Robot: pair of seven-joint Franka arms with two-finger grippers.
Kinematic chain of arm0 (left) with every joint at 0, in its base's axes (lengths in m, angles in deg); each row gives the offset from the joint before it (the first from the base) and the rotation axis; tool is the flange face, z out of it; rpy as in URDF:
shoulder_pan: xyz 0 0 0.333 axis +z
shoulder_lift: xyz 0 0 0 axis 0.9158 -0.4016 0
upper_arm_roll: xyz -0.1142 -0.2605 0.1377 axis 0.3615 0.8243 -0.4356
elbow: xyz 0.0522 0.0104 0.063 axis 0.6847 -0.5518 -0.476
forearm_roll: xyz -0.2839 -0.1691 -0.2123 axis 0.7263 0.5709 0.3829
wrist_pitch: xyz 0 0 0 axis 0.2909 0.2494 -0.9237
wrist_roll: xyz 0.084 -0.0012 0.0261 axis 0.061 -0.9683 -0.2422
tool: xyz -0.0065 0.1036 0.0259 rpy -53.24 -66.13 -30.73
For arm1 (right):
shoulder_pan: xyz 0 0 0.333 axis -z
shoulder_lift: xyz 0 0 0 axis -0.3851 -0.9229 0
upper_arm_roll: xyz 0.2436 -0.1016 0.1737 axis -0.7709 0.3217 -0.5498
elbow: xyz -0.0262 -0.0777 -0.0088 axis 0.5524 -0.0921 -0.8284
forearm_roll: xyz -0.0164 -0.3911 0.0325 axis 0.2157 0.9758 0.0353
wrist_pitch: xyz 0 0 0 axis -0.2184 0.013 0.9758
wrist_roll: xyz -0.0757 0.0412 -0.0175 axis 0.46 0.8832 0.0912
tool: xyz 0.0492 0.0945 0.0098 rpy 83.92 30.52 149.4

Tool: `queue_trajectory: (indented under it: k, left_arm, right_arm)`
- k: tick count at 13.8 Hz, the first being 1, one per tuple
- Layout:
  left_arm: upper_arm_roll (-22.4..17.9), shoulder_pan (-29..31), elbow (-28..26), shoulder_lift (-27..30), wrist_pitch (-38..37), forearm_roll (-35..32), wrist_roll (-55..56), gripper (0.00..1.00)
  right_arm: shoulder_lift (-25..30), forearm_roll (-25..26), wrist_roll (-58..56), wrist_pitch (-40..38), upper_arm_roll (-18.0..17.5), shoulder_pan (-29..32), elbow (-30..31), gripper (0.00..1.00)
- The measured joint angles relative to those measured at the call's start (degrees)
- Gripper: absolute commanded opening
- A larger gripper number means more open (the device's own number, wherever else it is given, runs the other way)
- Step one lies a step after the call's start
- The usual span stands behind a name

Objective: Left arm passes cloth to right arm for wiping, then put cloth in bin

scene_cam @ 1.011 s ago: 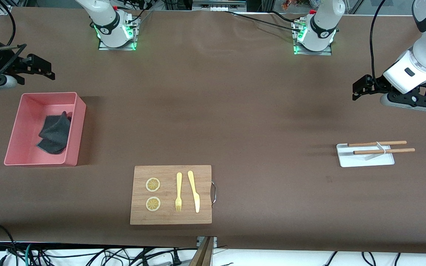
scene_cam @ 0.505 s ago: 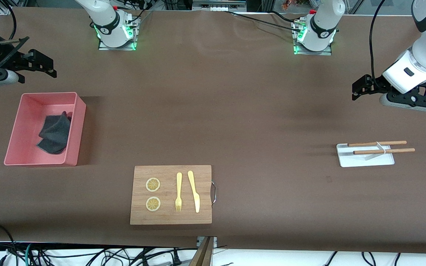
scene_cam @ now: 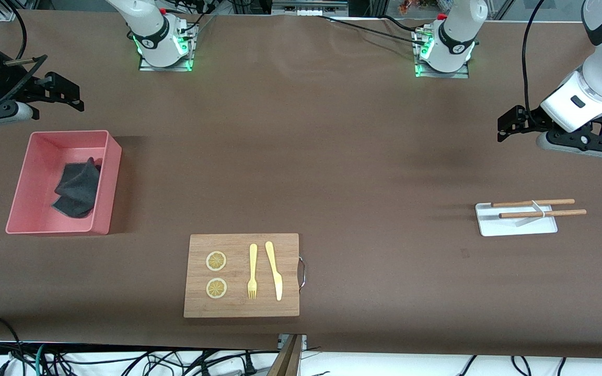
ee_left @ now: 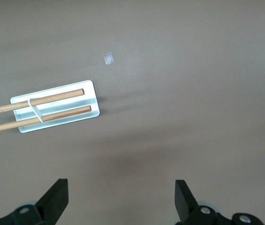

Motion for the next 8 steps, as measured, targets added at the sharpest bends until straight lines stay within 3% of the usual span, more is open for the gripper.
queue_trajectory:
  k: [8]
  left_arm:
    - [-0.03,0.02,0.00,0.00,0.00,0.00,0.00,1.00]
  right_arm:
    - [-0.05,0.97,-0.12,-0.06,0.00,-0.25,-0.17,1.00]
